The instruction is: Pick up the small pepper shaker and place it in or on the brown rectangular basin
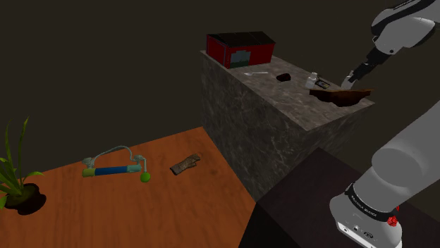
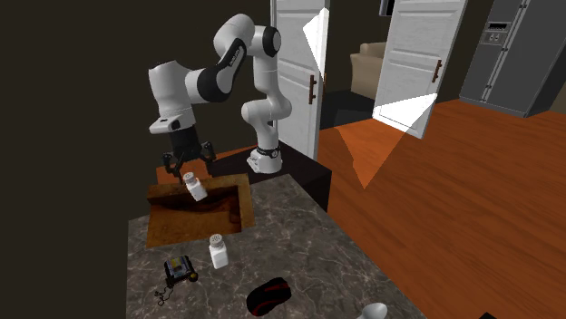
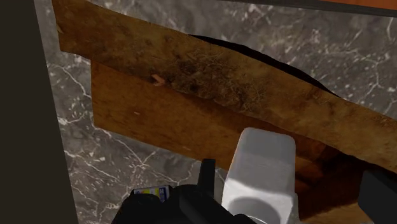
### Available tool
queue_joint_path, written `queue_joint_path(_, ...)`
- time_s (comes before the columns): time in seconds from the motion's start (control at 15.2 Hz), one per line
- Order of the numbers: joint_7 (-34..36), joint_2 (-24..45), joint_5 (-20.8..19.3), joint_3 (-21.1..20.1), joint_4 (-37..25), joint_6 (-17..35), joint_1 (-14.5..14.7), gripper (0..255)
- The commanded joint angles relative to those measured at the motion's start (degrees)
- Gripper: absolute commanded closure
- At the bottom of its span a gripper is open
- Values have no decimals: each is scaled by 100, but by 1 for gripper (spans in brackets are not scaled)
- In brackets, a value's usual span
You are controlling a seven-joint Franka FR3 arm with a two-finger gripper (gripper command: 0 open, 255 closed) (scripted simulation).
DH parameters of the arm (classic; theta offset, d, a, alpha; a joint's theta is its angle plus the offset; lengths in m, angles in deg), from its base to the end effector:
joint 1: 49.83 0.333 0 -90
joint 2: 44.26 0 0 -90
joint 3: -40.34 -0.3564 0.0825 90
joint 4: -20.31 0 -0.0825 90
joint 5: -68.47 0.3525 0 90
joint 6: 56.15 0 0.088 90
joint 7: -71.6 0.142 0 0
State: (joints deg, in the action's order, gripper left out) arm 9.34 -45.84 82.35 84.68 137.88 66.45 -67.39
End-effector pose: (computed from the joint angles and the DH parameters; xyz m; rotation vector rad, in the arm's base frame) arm 0.2632 -0.4619 0.4783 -3.0974 0.1778 -0.3942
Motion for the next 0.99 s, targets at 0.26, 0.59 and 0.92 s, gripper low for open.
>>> queue_joint_path(0.26, 146, -214, -217, -1, -196, -329, -20, 0)
queue_joint_path(0.59, 251, -371, -370, -11, -399, -636, -45, 0)
queue_joint_path(0.92, 250, -371, -369, -11, -399, -635, -45, 0)
